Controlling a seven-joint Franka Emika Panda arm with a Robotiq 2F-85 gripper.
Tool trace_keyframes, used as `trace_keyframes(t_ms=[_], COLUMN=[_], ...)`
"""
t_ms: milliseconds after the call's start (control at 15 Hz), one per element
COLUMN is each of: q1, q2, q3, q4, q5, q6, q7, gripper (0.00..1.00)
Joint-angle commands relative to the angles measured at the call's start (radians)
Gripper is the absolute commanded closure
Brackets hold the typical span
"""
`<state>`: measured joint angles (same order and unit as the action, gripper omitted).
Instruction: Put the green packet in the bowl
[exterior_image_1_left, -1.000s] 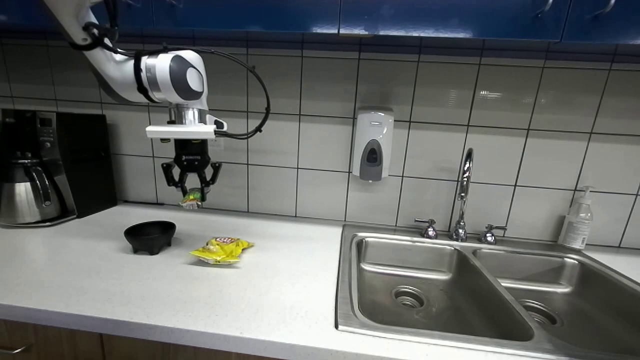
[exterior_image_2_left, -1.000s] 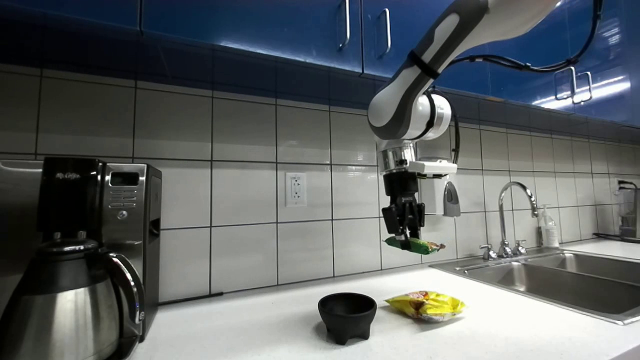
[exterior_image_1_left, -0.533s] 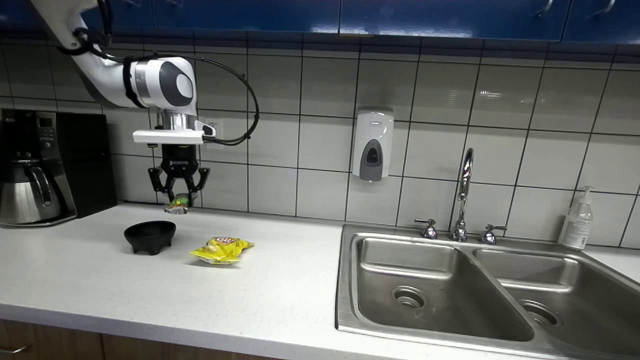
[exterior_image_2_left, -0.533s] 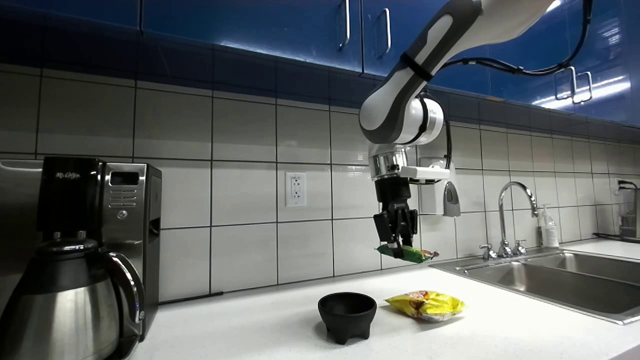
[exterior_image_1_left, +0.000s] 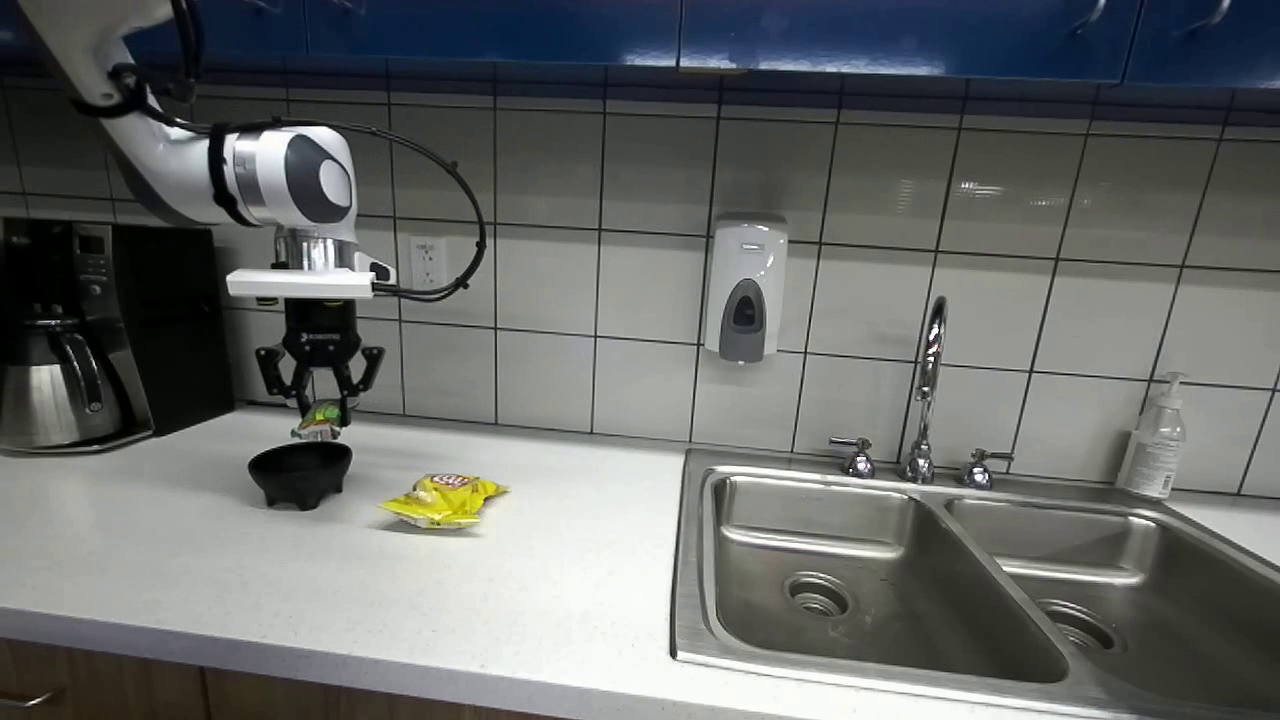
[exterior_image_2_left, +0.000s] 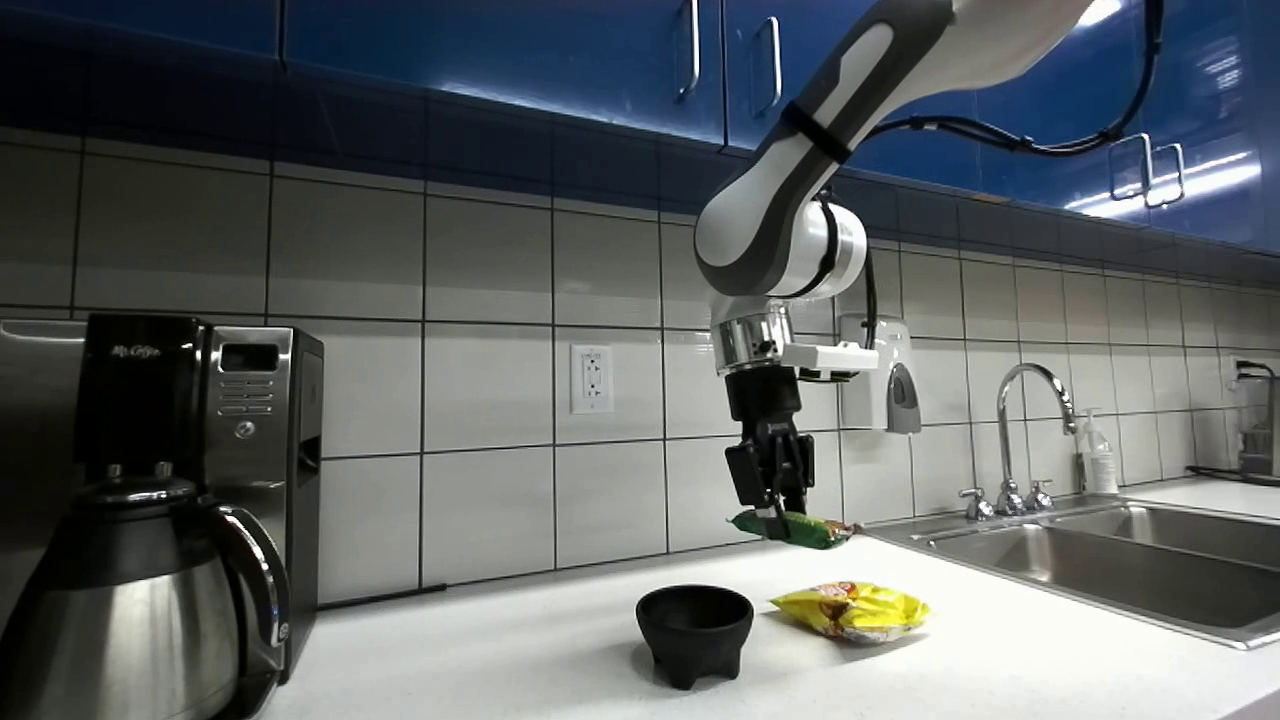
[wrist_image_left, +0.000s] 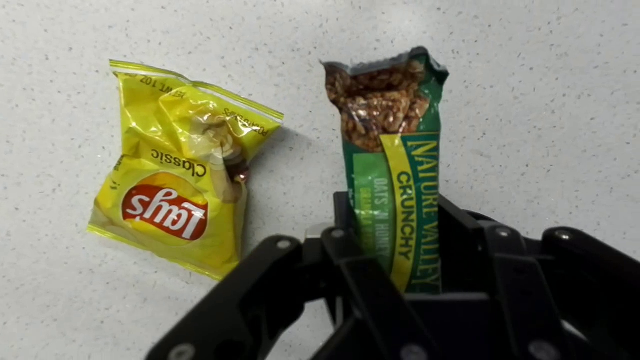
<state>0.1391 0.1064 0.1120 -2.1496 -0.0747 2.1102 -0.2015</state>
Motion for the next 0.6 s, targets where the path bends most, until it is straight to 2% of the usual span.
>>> trace_keyframes(t_ms=[0, 533], q1=[0.011, 0.069], q2=[-0.008, 0.047], q3=[0.021, 0.058], q4=[-0.01, 0.007], q5=[-0.015, -0.069], q6=[0.002, -0.029], q7=[0.031, 0.09], gripper=[0.84, 0.84])
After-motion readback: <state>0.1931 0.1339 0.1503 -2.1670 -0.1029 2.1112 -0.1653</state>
